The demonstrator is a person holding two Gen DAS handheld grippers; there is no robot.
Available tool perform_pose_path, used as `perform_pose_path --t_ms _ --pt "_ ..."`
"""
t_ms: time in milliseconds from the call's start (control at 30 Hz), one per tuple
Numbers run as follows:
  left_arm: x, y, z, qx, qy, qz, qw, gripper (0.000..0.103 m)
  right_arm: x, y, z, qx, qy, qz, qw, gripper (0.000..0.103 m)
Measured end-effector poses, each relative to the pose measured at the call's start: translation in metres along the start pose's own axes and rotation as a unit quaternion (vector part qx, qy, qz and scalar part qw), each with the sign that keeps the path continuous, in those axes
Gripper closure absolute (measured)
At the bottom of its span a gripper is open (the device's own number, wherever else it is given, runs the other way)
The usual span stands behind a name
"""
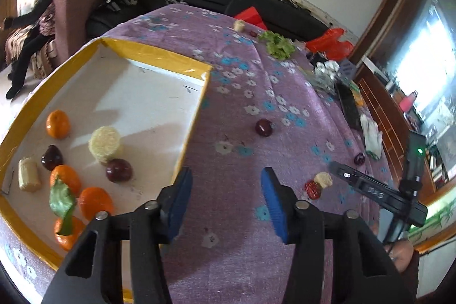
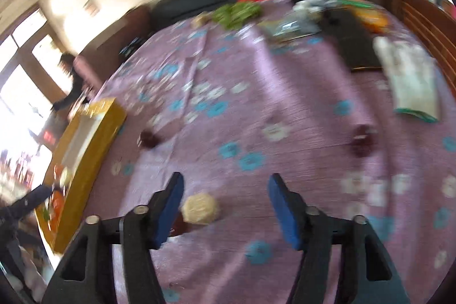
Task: Organize fruits
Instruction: 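Grasp the red date with the left tool while the right tool grasps a pale round chunk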
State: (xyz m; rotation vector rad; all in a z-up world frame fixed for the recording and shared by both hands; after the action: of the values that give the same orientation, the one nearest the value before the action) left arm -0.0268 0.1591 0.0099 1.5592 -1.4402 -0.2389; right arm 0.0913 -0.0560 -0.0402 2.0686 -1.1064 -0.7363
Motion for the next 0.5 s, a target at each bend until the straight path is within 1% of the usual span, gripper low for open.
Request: perform_pose_path --t_ms 100,167,233,300,367,433,467,500 --pt "0.022 -0.009 0.013 -0.008 -0.039 0.007 0.9992 0.055 -0.009 -0.015 0.007 -0.013 0.014 -0.014 1.000 0.052" --pt "0.037 -0.018 0.022 -0.014 -0.063 0.009 0.9979 0.055 -0.011 -0.016 0.007 -0.010 0.027 -0.010 1.000 0.052" --pt "0.053 -0.030 0.032 -0.028 -0.085 0.015 0.9959 0.055 -0.012 -0.016 0.009 -0.010 0.036 -0.005 0.999 0.053" --pt "0.065 -0.041 0.042 -0.040 -0.107 0.016 0.9933 0.055 -0.015 -0.017 0.009 -0.009 0.051 0.006 0.999 0.053" --pt "0.075 -0.052 0.052 -0.050 -0.133 0.009 0.9898 0.055 -0.017 -0.016 0.010 -0.011 0.065 0.017 0.998 0.050" --pt "0.083 -0.063 0.061 -0.063 -0.149 0.007 0.9869 0.055 -0.019 -0.018 0.010 -0.015 0.066 0.005 0.998 0.050" --pt "0.086 -0.068 0.064 -0.068 -0.154 0.007 0.9857 0.055 -0.021 -0.017 0.011 -0.016 0.067 -0.006 0.998 0.059" --pt "0.088 -0.071 0.065 -0.070 -0.158 0.007 0.9849 0.055 -0.023 -0.016 0.011 -0.015 0.057 -0.028 0.998 0.071"
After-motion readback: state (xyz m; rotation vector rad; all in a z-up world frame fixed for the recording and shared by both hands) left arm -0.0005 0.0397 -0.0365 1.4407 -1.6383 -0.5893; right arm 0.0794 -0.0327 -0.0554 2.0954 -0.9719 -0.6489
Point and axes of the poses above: each gripper's, at about its wrist camera, not at the fingertips, and y roughly against the way its jaws point, x to its right, z to its underside, the point moved 9 cm from there along -y, roughly the way its jaws point, and after that the axes turned 14 degrees about y, right-handed, at the moved point
